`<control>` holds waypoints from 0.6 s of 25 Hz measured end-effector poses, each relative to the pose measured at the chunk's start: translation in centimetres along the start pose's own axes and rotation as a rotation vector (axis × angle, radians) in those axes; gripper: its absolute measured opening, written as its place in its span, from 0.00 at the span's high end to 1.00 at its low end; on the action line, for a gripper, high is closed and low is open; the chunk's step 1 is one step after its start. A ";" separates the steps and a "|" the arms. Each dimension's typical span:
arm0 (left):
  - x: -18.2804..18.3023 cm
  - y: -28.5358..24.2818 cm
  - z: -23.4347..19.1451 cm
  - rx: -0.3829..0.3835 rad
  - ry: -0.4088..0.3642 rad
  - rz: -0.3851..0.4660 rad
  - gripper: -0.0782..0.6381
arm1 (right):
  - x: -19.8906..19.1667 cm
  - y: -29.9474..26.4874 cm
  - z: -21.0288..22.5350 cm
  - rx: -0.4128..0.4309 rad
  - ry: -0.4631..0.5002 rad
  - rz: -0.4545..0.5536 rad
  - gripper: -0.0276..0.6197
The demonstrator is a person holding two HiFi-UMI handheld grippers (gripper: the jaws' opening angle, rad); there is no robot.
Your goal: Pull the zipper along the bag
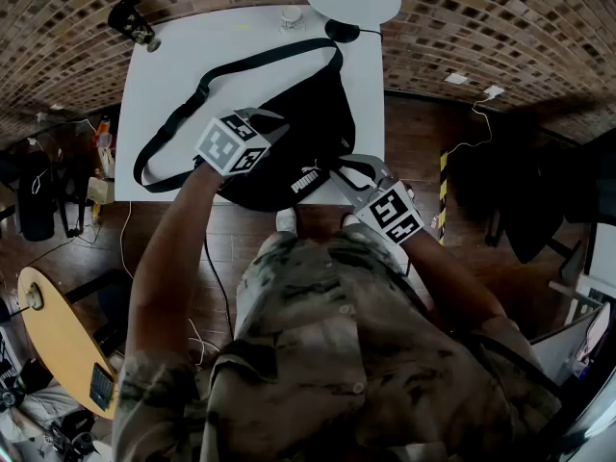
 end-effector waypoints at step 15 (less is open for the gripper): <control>-2.1 -10.4 -6.2 -0.256 -0.117 -0.298 0.89 | -4.2 -11.2 3.3 -0.144 0.070 -0.301 0.77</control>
Point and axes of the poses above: the fingertips, and each gripper's own axes: y backward along the fingers, z to its right, x out of its top, the point moved 8 cm from there along y, backward along the fingers, and after that the axes turned 7 degrees about z, right-handed, at the moved point
